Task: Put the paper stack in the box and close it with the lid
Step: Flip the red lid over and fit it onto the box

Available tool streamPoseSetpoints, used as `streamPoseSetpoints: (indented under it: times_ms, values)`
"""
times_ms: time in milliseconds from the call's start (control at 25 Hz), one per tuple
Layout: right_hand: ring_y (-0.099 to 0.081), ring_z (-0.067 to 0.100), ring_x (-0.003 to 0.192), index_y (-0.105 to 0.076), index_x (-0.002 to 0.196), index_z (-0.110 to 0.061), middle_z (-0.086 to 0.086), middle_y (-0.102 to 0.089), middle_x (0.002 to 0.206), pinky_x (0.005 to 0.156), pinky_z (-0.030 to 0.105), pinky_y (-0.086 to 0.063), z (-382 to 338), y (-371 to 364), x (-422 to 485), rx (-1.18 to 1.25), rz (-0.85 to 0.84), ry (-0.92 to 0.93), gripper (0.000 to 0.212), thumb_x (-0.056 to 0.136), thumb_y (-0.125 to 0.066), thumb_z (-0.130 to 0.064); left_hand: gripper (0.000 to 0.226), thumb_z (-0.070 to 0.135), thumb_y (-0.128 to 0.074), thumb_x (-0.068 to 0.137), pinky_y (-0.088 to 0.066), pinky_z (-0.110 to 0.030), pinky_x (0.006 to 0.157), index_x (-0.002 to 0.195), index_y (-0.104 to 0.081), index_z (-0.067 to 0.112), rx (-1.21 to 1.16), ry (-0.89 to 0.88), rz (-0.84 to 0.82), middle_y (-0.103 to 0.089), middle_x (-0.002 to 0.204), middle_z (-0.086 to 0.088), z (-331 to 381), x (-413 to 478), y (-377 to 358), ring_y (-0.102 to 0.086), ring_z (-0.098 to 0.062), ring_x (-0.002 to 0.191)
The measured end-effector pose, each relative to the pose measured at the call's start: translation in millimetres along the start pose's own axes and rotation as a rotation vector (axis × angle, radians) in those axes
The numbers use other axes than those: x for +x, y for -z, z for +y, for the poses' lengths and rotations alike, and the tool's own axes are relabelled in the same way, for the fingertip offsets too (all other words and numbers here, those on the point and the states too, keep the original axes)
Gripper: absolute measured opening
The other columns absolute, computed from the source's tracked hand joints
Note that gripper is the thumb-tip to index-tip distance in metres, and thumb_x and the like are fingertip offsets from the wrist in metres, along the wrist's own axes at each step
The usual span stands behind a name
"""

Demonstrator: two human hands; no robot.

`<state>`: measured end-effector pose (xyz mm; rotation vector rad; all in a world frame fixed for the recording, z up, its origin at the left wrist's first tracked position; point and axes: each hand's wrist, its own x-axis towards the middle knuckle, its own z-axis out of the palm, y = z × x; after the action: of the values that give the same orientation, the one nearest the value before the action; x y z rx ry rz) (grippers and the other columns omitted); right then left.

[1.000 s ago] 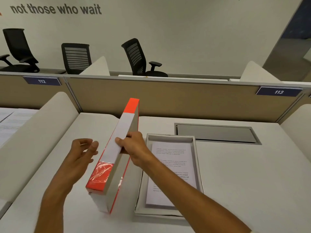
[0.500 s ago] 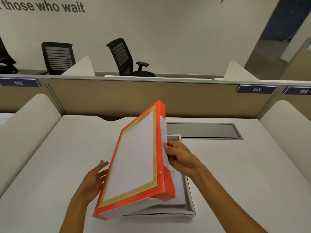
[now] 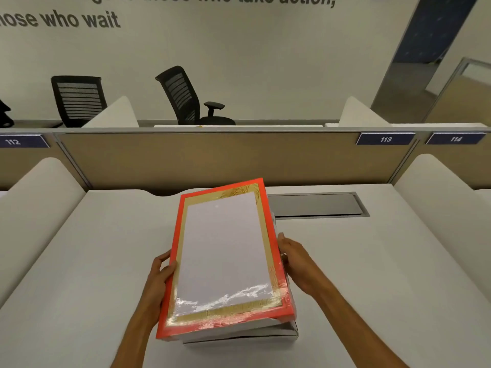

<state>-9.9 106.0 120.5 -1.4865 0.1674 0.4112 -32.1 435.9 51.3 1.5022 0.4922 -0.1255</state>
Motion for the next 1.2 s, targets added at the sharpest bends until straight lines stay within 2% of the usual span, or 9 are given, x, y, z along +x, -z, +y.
streamPoseSetpoints:
  times_ms: [120, 280, 400, 560, 720, 840, 1000, 1120, 1200]
  values:
    - [-0.068, 0.024, 0.101, -0.049, 0.129, -0.017, 0.01, -0.065, 0.117, 0.09, 0.039, -0.057, 37.7, 2.5, 5.6, -0.286, 0.187, -0.022, 0.057, 0.095, -0.028, -0.059, 0.031, 0.037, -0.045, 0.099, -0.06, -0.038, 0.064, 0.13, -0.045, 0.036, 0.224, -0.114, 0.012, -0.067, 0.105, -0.011, -9.8, 1.4, -22.4, -0.07, -0.03, 0.082]
    - [-0.065, 0.023, 0.093, -0.048, 0.116, -0.014, 0.015, -0.059, 0.112, 0.083, 0.033, -0.057, 78.4, 7.8, 13.8, -0.448, 0.353, -0.027, 0.047, 0.098, -0.025, -0.051, 0.041, 0.042, -0.039, 0.098, -0.057, -0.035, 0.068, 0.137, -0.041, 0.029, 0.448, -0.224, 0.07, -0.062, 0.106, -0.01, -27.8, 5.9, -41.2, -0.064, -0.024, 0.083]
    - [-0.063, 0.022, 0.095, -0.046, 0.114, -0.014, 0.012, -0.057, 0.112, 0.078, 0.027, -0.053, 95.7, 10.9, 17.2, -0.473, 0.385, -0.039, 0.044, 0.098, -0.026, -0.05, 0.045, 0.044, -0.037, 0.097, -0.056, -0.04, 0.079, 0.138, -0.04, 0.028, 0.52, -0.249, 0.086, -0.058, 0.115, -0.011, -37.4, 9.3, -46.1, -0.062, -0.026, 0.093]
    - [-0.06, 0.015, 0.082, -0.048, 0.108, -0.013, 0.01, -0.058, 0.105, 0.062, 0.015, -0.044, 105.9, 11.2, 23.3, -0.49, 0.39, -0.053, 0.042, 0.1, -0.026, -0.047, 0.056, 0.056, -0.033, 0.09, -0.055, -0.034, 0.072, 0.137, -0.041, 0.026, 0.538, -0.26, 0.109, -0.059, 0.108, -0.011, -43.7, 12.6, -48.0, -0.062, -0.023, 0.086]
    - [-0.053, 0.011, 0.068, -0.046, 0.097, -0.013, 0.004, -0.053, 0.084, 0.059, 0.016, -0.04, 109.2, 14.0, 30.6, -0.509, 0.396, -0.046, 0.038, 0.101, -0.025, -0.043, 0.044, 0.041, -0.038, 0.097, -0.056, -0.036, 0.072, 0.138, -0.041, 0.022, 0.559, -0.265, 0.133, -0.059, 0.104, -0.011, -47.4, 16.7, -50.1, -0.062, -0.024, 0.084]
    - [-0.048, 0.009, 0.063, -0.044, 0.092, -0.014, -0.001, -0.045, 0.074, 0.058, 0.018, -0.039, 113.9, 16.7, 34.8, -0.544, 0.388, -0.05, 0.036, 0.101, -0.025, -0.043, 0.045, 0.042, -0.035, 0.098, -0.058, -0.041, 0.073, 0.138, -0.04, 0.024, 0.597, -0.264, 0.139, -0.059, 0.102, -0.014, -53.2, 17.3, -49.9, -0.062, -0.026, 0.083]
    - [-0.058, 0.017, 0.081, -0.05, 0.102, -0.013, 0.01, -0.058, 0.096, 0.071, 0.023, -0.049, 124.8, 19.5, 37.3, -0.634, 0.407, -0.003, 0.039, 0.101, -0.026, -0.043, 0.046, 0.041, -0.036, 0.097, -0.059, -0.047, 0.08, 0.138, -0.04, 0.023, 0.628, -0.25, 0.161, -0.059, 0.109, -0.016, -57.7, 17.9, -51.6, -0.062, -0.026, 0.09]
    - [-0.057, 0.013, 0.081, -0.049, 0.102, -0.018, 0.011, -0.058, 0.108, 0.066, 0.015, -0.045, 125.3, 18.4, 37.0, -0.67, 0.42, -0.009, 0.039, 0.099, -0.025, -0.048, 0.044, 0.037, -0.038, 0.099, -0.057, -0.051, 0.087, 0.139, -0.039, 0.022, 0.641, -0.23, 0.148, -0.059, 0.115, -0.017, -58.9, 17.7, -52.6, -0.061, -0.028, 0.096]
    - [-0.057, 0.014, 0.089, -0.051, 0.114, -0.017, 0.01, -0.055, 0.114, 0.072, 0.016, -0.046, 123.7, 15.6, 35.4, -0.66, 0.408, -0.021, 0.058, 0.089, -0.02, -0.06, 0.045, 0.038, -0.038, 0.099, -0.054, -0.053, 0.092, 0.141, -0.038, 0.022, 0.696, -0.21, 0.126, -0.057, 0.125, -0.017, -59.5, 15.7, -51.5, -0.06, -0.03, 0.106]
